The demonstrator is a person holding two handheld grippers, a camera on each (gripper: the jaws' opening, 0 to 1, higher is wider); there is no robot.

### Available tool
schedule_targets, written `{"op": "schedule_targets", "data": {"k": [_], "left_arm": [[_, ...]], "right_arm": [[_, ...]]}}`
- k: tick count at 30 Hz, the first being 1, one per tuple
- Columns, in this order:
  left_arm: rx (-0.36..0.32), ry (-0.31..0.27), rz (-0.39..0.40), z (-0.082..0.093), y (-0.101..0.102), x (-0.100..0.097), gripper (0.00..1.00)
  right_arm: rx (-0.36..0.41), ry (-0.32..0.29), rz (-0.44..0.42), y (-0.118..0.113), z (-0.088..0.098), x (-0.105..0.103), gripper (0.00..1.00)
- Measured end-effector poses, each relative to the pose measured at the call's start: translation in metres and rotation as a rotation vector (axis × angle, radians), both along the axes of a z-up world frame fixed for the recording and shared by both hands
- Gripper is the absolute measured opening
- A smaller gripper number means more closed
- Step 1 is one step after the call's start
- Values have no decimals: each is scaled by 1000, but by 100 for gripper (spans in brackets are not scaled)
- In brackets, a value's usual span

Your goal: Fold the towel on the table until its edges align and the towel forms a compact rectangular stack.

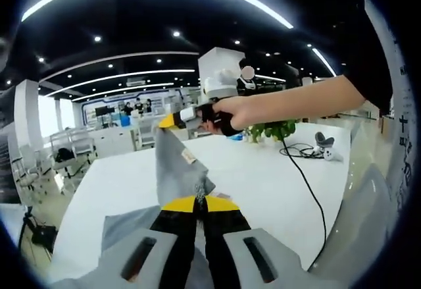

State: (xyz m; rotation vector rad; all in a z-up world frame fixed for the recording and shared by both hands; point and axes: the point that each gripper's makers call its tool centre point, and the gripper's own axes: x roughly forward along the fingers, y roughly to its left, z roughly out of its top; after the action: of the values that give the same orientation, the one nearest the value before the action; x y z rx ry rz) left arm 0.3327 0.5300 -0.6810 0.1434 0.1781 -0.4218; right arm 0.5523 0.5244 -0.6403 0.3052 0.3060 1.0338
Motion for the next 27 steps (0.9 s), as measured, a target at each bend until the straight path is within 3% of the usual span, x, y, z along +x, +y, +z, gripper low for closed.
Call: {"op": "schedule_targets", "data": {"k": [13,27], "left_arm": [[-17,49,85,-18,33,-8,3],[-67,88,250,-42,77,-21,2]], "right_arm": [[4,60,-1,29,-32,7,0],[-12,80,75,87,-53,10,0]]}}
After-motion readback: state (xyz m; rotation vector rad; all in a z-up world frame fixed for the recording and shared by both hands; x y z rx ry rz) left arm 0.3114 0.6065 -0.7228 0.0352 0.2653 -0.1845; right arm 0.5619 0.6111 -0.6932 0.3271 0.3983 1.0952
